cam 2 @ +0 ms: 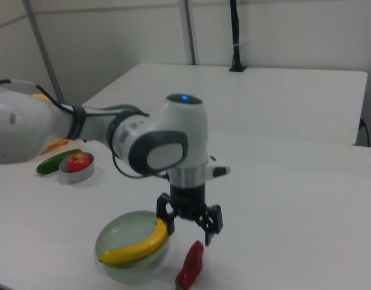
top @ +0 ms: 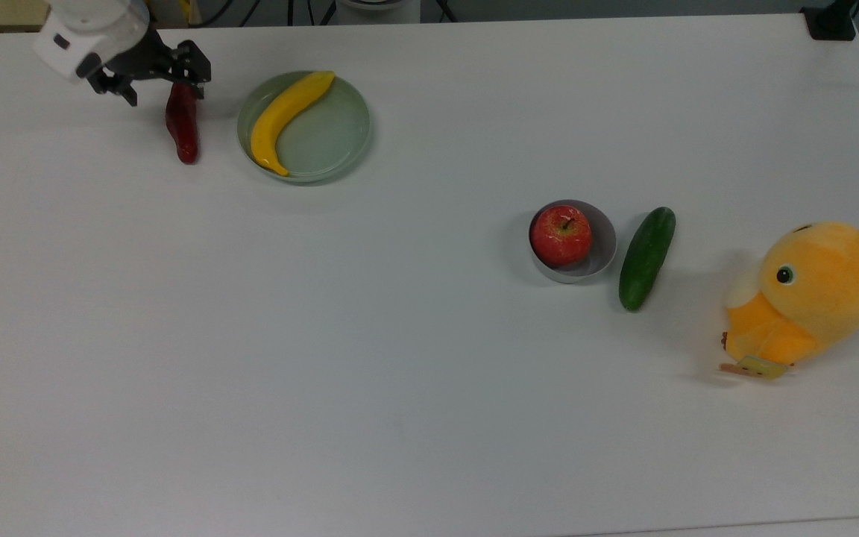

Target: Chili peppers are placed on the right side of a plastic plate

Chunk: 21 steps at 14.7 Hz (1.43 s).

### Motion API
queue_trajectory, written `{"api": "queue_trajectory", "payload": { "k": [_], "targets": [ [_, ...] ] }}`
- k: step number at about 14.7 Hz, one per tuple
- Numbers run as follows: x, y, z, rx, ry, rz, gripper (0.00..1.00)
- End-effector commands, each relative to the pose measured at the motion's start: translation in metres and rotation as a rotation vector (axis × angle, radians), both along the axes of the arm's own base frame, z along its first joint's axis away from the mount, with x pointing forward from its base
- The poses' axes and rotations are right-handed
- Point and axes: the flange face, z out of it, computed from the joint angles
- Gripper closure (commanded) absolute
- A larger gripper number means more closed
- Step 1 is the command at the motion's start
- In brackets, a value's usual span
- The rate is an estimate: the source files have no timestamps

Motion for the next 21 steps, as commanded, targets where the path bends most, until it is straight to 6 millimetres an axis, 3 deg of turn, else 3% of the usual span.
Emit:
{"api": "queue_trajectory", "payload": {
  "k": [1,4,7,11,14,17,20,21],
  "targets": [
    [0.020,0.030,0.088,0.001,-0.076,-0.171,0.00],
    [0.038,0.073,0.183,0.055,-0.082,-0.381,0.00],
    [0.038,0.117,0.222,0.084,-0.046,-0.435,0.00],
    [0.035,0.202,0.244,0.062,-0.042,-0.429,0.00],
    [0.032,0.246,0.242,0.055,-0.050,-0.350,0.00],
    [0.033,0.273,0.241,0.044,-0.076,-0.273,0.00],
    [0.040,0.275,0.243,0.049,-0.177,-0.167,0.00],
    [0.049,0.268,0.246,0.041,-0.252,-0.162,0.00]
  ]
}}
